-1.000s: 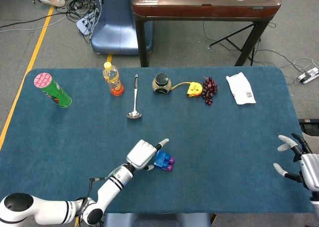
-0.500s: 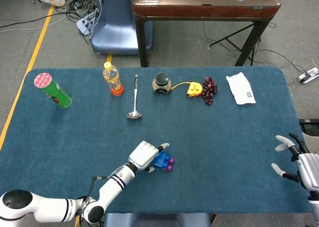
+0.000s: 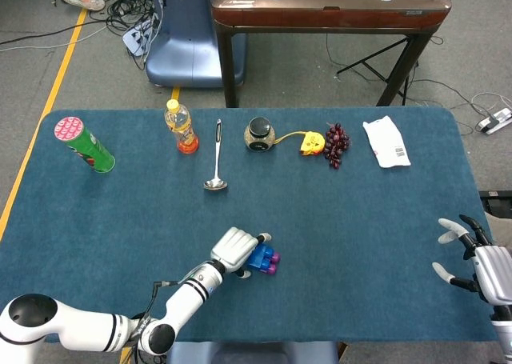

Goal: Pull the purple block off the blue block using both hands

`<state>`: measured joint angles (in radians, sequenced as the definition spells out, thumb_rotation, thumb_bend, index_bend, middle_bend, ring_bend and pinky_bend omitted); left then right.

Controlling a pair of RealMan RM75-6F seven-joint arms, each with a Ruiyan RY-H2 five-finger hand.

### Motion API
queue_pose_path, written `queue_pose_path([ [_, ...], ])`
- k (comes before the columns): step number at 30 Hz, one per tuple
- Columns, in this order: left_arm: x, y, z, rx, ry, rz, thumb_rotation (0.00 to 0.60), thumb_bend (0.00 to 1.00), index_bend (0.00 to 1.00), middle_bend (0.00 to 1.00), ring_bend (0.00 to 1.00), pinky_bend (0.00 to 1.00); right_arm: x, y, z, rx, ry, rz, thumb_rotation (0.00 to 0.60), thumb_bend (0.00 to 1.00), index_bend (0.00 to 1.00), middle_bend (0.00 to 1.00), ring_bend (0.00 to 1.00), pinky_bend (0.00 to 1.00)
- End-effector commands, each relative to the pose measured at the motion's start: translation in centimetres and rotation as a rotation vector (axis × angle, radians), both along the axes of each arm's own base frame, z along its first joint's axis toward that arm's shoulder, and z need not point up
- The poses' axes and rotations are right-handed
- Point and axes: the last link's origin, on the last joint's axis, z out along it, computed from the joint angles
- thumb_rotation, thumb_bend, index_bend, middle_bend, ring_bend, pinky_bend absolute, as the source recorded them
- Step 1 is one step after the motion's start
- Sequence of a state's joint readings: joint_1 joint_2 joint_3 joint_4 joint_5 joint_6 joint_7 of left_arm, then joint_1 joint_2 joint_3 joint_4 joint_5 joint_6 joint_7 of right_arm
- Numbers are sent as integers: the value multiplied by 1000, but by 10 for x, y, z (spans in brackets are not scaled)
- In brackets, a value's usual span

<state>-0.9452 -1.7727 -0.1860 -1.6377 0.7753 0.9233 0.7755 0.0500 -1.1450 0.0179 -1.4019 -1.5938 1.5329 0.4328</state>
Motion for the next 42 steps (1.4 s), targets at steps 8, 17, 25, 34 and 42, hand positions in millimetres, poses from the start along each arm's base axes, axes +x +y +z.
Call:
queue_pose_path([
  [8, 5, 3, 0, 6, 4, 22, 600, 149, 289, 1000, 959, 1000, 1, -1, -1, 4, -1, 2, 600, 174, 224, 441, 376, 590],
  [17, 3, 6, -2, 0, 0, 54, 600, 193, 343, 1000, 959, 1000, 0, -2, -4, 12, -5, 1, 600, 174, 230, 441, 376, 590],
  [25, 1, 8, -3, -9, -7, 81, 600, 254, 406, 1000, 959, 1000, 1, -2, -5, 17, -4, 6, 600, 174, 230, 441, 376, 590],
  [34, 0, 8, -2, -14, -18, 92, 600, 298, 479, 1000, 961, 1000, 0, -3, -6, 20, -7, 6, 600, 174, 230, 441, 376, 590],
  [42, -2, 8, 11, -14, -67, 130, 600, 319, 535, 1000, 961, 1000, 1, -5, -4, 10, -16, 12, 600, 174, 233, 443, 376, 590],
])
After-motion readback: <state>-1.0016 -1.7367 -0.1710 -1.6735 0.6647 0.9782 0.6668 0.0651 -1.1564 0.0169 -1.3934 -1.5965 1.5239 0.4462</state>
